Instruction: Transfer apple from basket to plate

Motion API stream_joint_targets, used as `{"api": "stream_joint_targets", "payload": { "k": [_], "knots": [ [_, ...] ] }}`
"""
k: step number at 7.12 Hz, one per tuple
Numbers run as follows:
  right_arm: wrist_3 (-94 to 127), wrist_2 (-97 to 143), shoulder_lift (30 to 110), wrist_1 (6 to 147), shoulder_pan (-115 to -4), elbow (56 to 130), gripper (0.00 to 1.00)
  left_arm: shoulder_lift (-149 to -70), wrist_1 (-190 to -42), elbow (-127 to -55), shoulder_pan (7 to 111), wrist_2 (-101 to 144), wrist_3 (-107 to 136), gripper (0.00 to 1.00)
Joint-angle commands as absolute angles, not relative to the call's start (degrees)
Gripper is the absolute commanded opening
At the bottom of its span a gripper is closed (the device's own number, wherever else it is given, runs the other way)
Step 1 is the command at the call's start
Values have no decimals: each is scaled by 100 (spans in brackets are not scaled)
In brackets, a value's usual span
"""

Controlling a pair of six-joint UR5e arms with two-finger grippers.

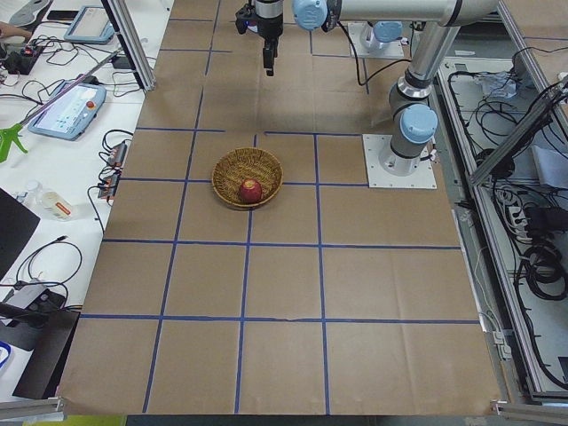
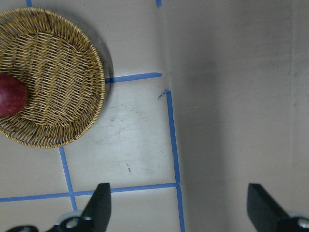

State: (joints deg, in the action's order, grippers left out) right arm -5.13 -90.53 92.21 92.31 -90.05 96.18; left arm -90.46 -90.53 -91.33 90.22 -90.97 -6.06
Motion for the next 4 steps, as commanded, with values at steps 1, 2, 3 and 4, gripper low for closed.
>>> {"api": "stream_joint_targets", "payload": {
  "k": [1, 2, 3, 4],
  "knots": [
    [-308, -9070, 9272, 8870, -9176, 9519, 100, -9053, -9053, -9141, 9026, -9105, -606, 99],
    [-308, -9079, 9255, 8703, -9115, 9379, 100, -9044, -9061, -9141, 9026, -9105, -606, 99],
    [-316, -9088, 9246, 8536, -9132, 9230, 100, -9044, -9062, -9141, 9018, -9105, -606, 99],
    [-316, -9079, 9246, 8525, -9132, 9220, 100, -9044, -9062, -9141, 9018, -9105, -606, 99]
  ]
}}
